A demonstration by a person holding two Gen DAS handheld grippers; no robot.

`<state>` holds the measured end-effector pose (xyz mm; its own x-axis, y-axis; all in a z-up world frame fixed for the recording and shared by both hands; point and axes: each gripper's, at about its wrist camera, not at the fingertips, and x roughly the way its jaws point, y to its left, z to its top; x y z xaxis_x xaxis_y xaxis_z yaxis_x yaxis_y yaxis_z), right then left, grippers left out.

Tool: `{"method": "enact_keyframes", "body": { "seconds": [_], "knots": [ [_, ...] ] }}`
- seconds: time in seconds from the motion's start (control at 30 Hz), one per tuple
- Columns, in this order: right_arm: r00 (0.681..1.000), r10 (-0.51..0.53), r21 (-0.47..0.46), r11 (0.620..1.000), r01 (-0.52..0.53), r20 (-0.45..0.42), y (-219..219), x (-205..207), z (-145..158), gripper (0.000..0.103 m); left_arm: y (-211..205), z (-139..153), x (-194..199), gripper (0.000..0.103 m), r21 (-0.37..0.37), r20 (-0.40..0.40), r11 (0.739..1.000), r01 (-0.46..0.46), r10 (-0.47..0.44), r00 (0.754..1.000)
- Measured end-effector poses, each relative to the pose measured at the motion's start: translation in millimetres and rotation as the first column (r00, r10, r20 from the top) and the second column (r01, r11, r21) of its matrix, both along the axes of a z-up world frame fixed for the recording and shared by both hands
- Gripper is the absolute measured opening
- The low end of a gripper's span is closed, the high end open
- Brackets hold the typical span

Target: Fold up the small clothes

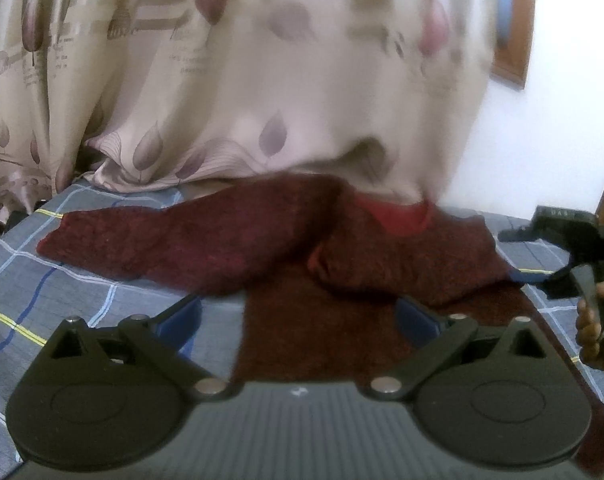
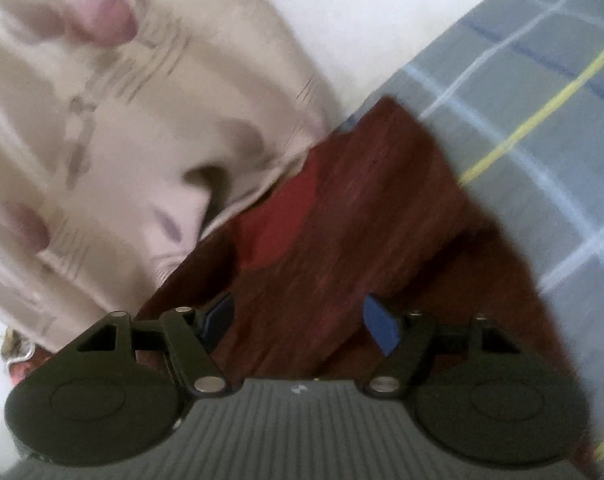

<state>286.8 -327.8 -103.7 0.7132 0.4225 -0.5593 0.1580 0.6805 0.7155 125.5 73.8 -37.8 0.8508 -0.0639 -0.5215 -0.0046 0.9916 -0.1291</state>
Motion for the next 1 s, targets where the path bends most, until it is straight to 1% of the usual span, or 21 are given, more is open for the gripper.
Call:
{"method": "enact_keyframes", "body": {
  "seconds": [0.13, 0.2, 0.27, 0.33, 0.4, 0.43, 0.47, 0.53, 0.6, 0.63, 0.67, 0.7, 0.73, 0.77, 0.8, 0.83, 0.87, 0.9, 0.93, 0.97, 1.0],
  "knots": [
    [0.999, -0.038, -0.014, 0.999, 0.037, -0.017, -11.8, -8.2, -6.2, 0.073, 0.7, -2.3, 2.7, 0.103, -0.034, -0.010, 0.999, 0.014, -0.014, 1.000],
    [0.999, -0.031, -0.003, 1.000, 0.031, -0.043, -10.9, -8.7, -11.2, 0.073, -2.1, -4.1, 6.3, 0.103, -0.026, -0.018, 1.000, 0.016, -0.016, 1.000],
    [0.998, -0.034, -0.002, 0.999, 0.034, -0.052, -10.8, -4.8, -17.6, 0.073, -5.3, -4.8, 9.0, 0.103, -0.013, -0.022, 1.000, 0.015, -0.015, 1.000],
    [0.997, -0.054, 0.030, 0.998, 0.055, -0.057, -12.1, 3.8, -24.2, 0.073, -6.8, -4.4, 10.2, 0.103, -0.014, -0.026, 1.000, 0.015, -0.016, 1.000],
    [0.996, -0.075, 0.073, 0.994, 0.078, -0.045, -14.3, 14.5, -29.8, 0.073, -6.9, -4.2, 11.7, 0.103, -0.015, -0.029, 1.000, 0.007, -0.007, 1.000],
    [0.996, -0.084, 0.067, 0.994, 0.085, -0.030, -14.0, 18.0, -30.4, 0.073, -6.8, -4.0, 12.6, 0.103, -0.010, -0.027, 1.000, 0.003, -0.003, 1.000],
    [0.996, -0.090, 0.033, 0.995, 0.091, -0.008, -13.0, 20.3, -28.9, 0.071, -6.4, -3.9, 13.6, 0.103, 0.001, -0.025, 1.000, -0.002, 0.002, 1.000],
    [0.996, -0.092, -0.041, 0.995, 0.092, 0.000, -12.2, 21.9, -26.0, 0.038, -3.7, -4.2, 17.2, 0.103, 0.005, -0.022, 1.000, 0.001, -0.001, 1.000],
    [0.996, -0.091, -0.081, 0.993, 0.090, -0.018, -13.6, 17.7, -25.2, 0.036, 1.2, -3.5, 25.2, 0.103, -0.015, -0.016, 0.999, 0.036, -0.036, 0.999],
    [0.997, -0.079, -0.080, 0.994, 0.076, -0.026, -13.4, 13.3, -23.7, 0.044, 4.6, -2.4, 31.1, 0.103, -0.031, -0.008, 0.998, 0.061, -0.061, 0.998],
    [0.997, -0.072, -0.064, 0.995, 0.071, -0.012, -12.1, 3.2, -20.0, 0.054, 10.9, -2.2, 40.4, 0.103, -0.063, -0.005, 0.994, 0.088, -0.089, 0.996],
    [0.997, -0.070, -0.061, 0.996, 0.071, 0.020, -9.0, -8.8, -14.3, 0.078, 17.6, -4.0, 49.3, 0.103, -0.088, -0.022, 0.992, 0.091, -0.093, 0.995],
    [0.997, -0.062, -0.079, 0.995, 0.066, 0.050, -3.1, -18.5, -6.5, 0.082, 25.0, -7.0, 58.2, 0.103, -0.113, -0.048, 0.991, 0.075, -0.081, 0.996],
    [0.995, -0.018, -0.072, 0.997, 0.025, 0.096, 5.2, -26.2, 3.4, 0.081, 36.9, -12.0, 68.1, 0.103, -0.151, -0.072, 0.987, 0.052, -0.063, 0.995],
    [0.987, 0.059, -0.022, 0.998, -0.056, 0.147, 14.4, -27.9, 12.4, 0.081, 52.1, -19.3, 76.3, 0.103, -0.201, -0.091, 0.979, 0.023, -0.042, 0.995],
    [0.972, 0.145, 0.027, 0.988, -0.153, 0.186, 27.6, -24.0, 22.6, 0.081, 65.4, -26.5, 83.2, 0.103, -0.243, -0.126, 0.970, -0.016, -0.016, 0.992],
    [0.954, 0.217, 0.030, 0.973, -0.228, 0.207, 43.5, -17.2, 33.8, 0.081, 81.1, -35.2, 91.1, 0.103, -0.301, -0.174, 0.952, -0.050, -0.003, 0.985],
    [0.928, 0.293, -0.014, 0.955, -0.298, 0.231, 63.4, -9.6, 47.2, 0.081, 96.5, -44.3, 97.5, 0.103, -0.372, -0.204, 0.926, -0.068, -0.010, 0.979],
    [0.890, 0.372, -0.081, 0.928, -0.364, 0.264, 84.1, -2.7, 59.8, 0.081, 109.4, -53.1, 102.1, 0.103, -0.432, -0.229, 0.897, -0.092, -0.011, 0.973],
    [0.847, 0.448, -0.167, 0.894, -0.416, 0.286, 107.1, 5.9, 71.9, 0.082, 121.0, -62.4, 106.8, 0.103, -0.481, -0.256, 0.868, -0.122, -0.006, 0.967],
    [0.815, 0.504, -0.243, 0.861, -0.447, 0.286, 128.6, 14.7, 79.3, 0.082, 126.7, -68.6, 111.4, 0.103, -0.508, -0.269, 0.853, -0.124, -0.021, 0.963]
  ]
}}
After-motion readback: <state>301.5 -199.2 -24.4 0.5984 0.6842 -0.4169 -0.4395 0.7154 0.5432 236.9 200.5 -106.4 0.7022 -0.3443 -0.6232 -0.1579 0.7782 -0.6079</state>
